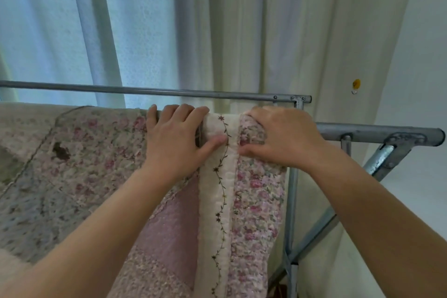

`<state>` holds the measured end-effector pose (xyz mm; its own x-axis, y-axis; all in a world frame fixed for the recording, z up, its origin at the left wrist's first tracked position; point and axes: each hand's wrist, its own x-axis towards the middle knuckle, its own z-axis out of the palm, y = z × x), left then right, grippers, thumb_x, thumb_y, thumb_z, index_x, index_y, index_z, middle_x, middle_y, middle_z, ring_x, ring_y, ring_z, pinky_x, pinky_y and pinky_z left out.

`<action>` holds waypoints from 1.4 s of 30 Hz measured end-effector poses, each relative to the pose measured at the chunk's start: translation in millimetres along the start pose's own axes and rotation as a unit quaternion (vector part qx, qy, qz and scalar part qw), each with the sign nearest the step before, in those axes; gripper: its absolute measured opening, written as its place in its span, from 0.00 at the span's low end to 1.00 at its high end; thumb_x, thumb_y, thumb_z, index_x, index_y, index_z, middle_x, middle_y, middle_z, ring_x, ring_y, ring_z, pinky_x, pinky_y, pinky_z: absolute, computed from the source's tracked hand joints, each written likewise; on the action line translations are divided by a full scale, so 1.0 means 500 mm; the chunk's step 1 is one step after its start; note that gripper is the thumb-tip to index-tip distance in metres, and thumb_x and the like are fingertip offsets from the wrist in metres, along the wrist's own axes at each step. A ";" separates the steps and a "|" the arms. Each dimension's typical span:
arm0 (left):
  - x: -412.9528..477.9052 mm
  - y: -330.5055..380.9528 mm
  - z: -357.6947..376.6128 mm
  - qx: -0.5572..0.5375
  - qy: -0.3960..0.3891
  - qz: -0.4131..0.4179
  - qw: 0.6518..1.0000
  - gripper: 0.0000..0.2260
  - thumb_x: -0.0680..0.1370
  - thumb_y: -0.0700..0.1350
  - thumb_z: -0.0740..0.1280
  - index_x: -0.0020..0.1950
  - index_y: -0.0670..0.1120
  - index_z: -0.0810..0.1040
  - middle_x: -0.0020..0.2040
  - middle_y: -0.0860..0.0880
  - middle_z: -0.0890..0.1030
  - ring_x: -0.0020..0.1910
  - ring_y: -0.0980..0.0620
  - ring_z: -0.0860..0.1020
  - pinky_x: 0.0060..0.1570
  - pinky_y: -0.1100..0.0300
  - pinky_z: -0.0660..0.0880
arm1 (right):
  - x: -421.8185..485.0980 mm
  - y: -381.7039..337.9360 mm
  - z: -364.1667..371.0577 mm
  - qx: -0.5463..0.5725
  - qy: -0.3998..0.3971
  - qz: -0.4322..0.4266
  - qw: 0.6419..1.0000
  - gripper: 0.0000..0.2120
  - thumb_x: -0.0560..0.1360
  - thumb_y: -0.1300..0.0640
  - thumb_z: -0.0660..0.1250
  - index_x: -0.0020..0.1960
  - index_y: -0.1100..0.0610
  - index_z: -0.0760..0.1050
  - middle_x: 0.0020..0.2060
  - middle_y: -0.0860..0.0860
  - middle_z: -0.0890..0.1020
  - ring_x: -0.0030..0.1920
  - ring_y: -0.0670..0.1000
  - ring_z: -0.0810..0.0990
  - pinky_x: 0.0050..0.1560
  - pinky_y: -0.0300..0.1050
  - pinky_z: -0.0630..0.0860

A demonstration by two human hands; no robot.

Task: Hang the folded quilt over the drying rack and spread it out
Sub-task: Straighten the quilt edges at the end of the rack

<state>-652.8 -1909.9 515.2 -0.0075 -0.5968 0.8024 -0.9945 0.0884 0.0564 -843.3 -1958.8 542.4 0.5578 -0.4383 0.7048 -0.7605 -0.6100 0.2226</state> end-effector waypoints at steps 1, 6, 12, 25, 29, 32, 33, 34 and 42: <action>0.000 0.001 0.000 0.000 0.003 -0.002 1.000 0.31 0.69 0.69 0.54 0.60 0.50 0.75 0.54 0.48 0.79 0.57 0.42 0.73 0.65 0.38 0.57 | -0.002 0.001 -0.002 -0.004 0.004 0.002 1.000 0.35 0.63 0.30 0.65 0.60 0.52 0.71 0.49 0.51 0.80 0.48 0.54 0.78 0.42 0.45 0.62; -0.001 0.016 0.006 0.008 0.019 -0.018 1.000 0.32 0.68 0.70 0.55 0.59 0.48 0.75 0.54 0.46 0.79 0.57 0.42 0.72 0.65 0.41 0.56 | -0.047 -0.007 0.007 0.025 0.101 -0.013 0.994 0.26 0.67 0.45 0.72 0.58 0.60 0.74 0.49 0.58 0.80 0.50 0.58 0.77 0.51 0.52 0.71; -0.003 0.069 0.017 0.014 0.052 -0.038 0.998 0.30 0.68 0.69 0.57 0.59 0.50 0.78 0.54 0.47 0.79 0.57 0.42 0.72 0.63 0.36 0.60 | -0.188 -0.012 0.075 0.296 0.358 -0.007 0.886 0.06 0.73 0.62 0.64 0.42 0.63 0.79 0.38 0.53 0.81 0.41 0.49 0.77 0.44 0.40 0.73; -0.060 0.287 0.115 -0.012 0.103 -0.134 0.986 0.43 0.65 0.68 0.61 0.74 0.47 0.56 0.75 0.38 0.55 0.73 0.34 0.48 0.67 0.36 0.51 | -0.176 0.010 0.218 0.713 -0.012 0.154 0.684 0.21 0.77 0.61 0.58 0.44 0.35 0.77 0.40 0.32 0.80 0.47 0.34 0.78 0.41 0.25 0.72; -0.075 0.298 0.139 0.029 0.122 -0.111 0.986 0.40 0.67 0.49 0.72 0.73 0.46 0.53 0.74 0.35 0.54 0.72 0.31 0.49 0.67 0.34 0.54 | -0.183 0.007 0.244 0.712 -0.047 0.141 0.686 0.19 0.77 0.59 0.57 0.41 0.38 0.79 0.38 0.32 0.81 0.43 0.34 0.78 0.41 0.30 0.74; -0.103 0.282 0.144 0.029 0.130 -0.075 0.988 0.32 0.71 0.42 0.63 0.73 0.45 0.56 0.73 0.35 0.55 0.72 0.31 0.51 0.68 0.40 0.53 | -0.191 0.006 0.254 0.694 -0.065 0.145 0.702 0.15 0.75 0.60 0.60 0.39 0.41 0.77 0.35 0.34 0.82 0.39 0.33 0.79 0.37 0.30 0.74; -0.117 0.277 0.145 0.030 0.123 -0.067 0.990 0.30 0.71 0.40 0.60 0.73 0.46 0.57 0.73 0.35 0.56 0.72 0.31 0.53 0.67 0.40 0.56 | -0.193 0.006 0.256 0.690 -0.069 0.142 0.706 0.17 0.75 0.61 0.60 0.40 0.40 0.77 0.36 0.32 0.82 0.40 0.33 0.79 0.36 0.28 0.73; -0.132 0.273 0.148 0.031 0.108 -0.064 0.992 0.30 0.71 0.37 0.58 0.73 0.46 0.57 0.73 0.35 0.58 0.71 0.31 0.55 0.65 0.39 0.61 | -0.196 0.009 0.258 0.692 -0.073 0.140 0.705 0.18 0.75 0.61 0.61 0.41 0.38 0.78 0.37 0.31 0.82 0.41 0.34 0.79 0.37 0.27 0.73; -0.243 0.214 0.140 0.028 -0.085 -0.174 0.981 0.35 0.65 0.26 0.66 0.71 0.45 0.66 0.43 0.39 0.82 0.16 0.48 0.63 0.17 0.64 0.57 | -0.191 0.041 0.274 0.493 -0.020 0.131 0.860 0.06 0.75 0.61 0.62 0.48 0.58 0.78 0.42 0.57 0.84 0.43 0.57 0.81 0.33 0.39 0.67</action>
<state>-765.8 -1883.9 382.1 0.3208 -0.7071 0.6301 -0.9441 -0.1857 0.2723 -866.6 -2020.0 387.5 0.4362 -0.6560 0.6159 -0.2206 -0.7415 -0.6336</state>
